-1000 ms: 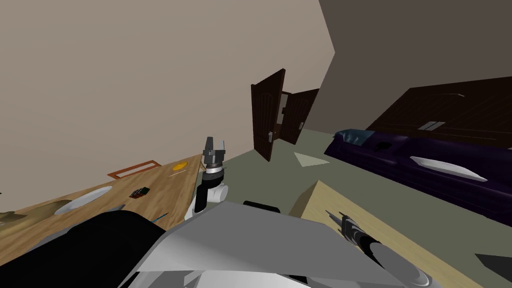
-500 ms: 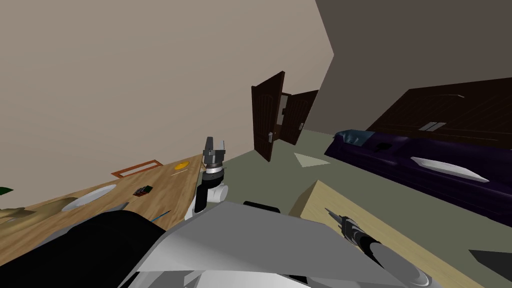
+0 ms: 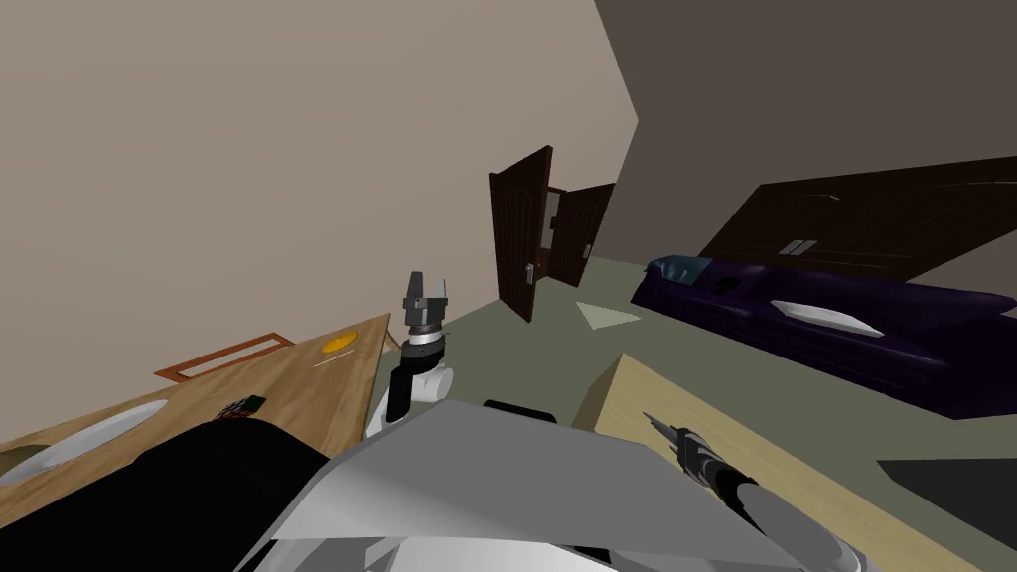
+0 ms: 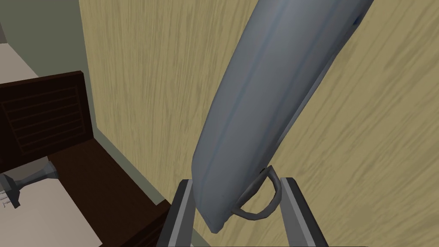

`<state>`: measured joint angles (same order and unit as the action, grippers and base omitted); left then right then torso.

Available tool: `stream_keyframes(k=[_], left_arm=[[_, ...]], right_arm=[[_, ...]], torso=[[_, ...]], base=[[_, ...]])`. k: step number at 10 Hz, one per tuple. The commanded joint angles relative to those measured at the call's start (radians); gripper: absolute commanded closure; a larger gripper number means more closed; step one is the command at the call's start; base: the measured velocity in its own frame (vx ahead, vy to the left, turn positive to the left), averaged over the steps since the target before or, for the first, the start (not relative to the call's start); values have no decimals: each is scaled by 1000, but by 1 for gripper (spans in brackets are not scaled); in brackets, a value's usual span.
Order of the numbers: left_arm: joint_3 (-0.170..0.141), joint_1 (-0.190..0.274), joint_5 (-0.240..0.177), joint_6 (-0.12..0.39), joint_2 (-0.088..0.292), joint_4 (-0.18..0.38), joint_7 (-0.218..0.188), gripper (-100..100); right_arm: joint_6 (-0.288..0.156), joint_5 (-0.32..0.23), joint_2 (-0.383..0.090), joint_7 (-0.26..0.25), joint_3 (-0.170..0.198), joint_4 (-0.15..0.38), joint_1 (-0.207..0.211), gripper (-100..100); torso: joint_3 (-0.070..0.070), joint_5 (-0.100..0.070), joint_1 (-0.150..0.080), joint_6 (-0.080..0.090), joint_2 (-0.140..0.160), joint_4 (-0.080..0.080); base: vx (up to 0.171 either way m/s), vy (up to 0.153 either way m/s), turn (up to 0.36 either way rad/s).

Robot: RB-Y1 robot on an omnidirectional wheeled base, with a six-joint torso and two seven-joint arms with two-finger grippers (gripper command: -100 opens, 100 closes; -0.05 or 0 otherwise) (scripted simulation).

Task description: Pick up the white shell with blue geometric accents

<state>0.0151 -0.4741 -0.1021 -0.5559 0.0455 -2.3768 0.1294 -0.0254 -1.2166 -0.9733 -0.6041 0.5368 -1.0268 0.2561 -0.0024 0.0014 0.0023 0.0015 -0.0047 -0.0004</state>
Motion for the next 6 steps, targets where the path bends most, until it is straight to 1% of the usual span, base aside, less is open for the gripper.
stream_keyframes(k=[1,2,4,5,6], left_arm=[[0,0,0,0,0,0,0,0],[0,0,0,0,0,0,0,0],[0,0,0,0,0,0,0,0],[0,0,0,0,0,0,0,0],[0,0,0,0,0,0,0,0]], right_arm=[[-1,-4,-15,-3,5,-30,8,100],[0,-12,-31,-7,5,-63,21,100],[1,-21,-46,-12,5,-97,34,100],[4,-23,-37,-12,-4,-85,33,100],[4,-23,-37,-13,-4,-87,34,0]], torso=[[0,0,0,0,0,0],[0,0,-1,0,1,0],[1,0,0,1,1,0],[1,0,0,0,2,0],[2,0,-1,-1,3,0]], base=[[80,5,-148],[76,17,-231],[71,27,-190],[22,12,-31],[0,0,0]])
